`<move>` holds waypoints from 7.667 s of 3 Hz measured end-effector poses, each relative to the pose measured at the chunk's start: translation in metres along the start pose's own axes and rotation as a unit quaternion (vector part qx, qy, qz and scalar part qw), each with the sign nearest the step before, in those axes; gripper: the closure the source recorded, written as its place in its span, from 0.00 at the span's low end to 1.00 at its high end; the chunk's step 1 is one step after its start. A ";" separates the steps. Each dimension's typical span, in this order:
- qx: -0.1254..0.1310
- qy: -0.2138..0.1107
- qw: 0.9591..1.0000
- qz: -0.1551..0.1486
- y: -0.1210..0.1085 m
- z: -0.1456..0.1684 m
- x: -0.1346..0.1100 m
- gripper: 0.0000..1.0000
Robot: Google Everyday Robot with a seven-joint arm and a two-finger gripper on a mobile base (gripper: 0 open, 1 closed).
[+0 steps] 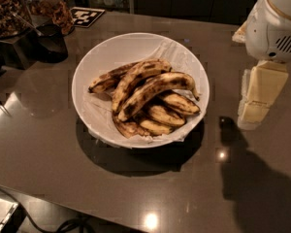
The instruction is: Pick banana from white bowl
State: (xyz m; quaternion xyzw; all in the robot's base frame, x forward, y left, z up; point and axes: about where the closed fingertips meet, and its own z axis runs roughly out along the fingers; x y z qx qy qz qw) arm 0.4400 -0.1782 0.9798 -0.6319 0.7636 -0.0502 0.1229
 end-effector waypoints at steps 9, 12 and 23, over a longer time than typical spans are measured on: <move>-0.005 0.062 0.993 -0.102 -0.016 0.043 -0.128 0.20; -0.022 0.075 0.990 -0.113 -0.011 0.063 -0.134 0.31; 0.048 0.041 0.983 -0.171 0.051 -0.026 -0.132 1.00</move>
Offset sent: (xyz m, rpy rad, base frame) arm -0.0338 0.0944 -0.0086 -0.0832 0.0354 0.2214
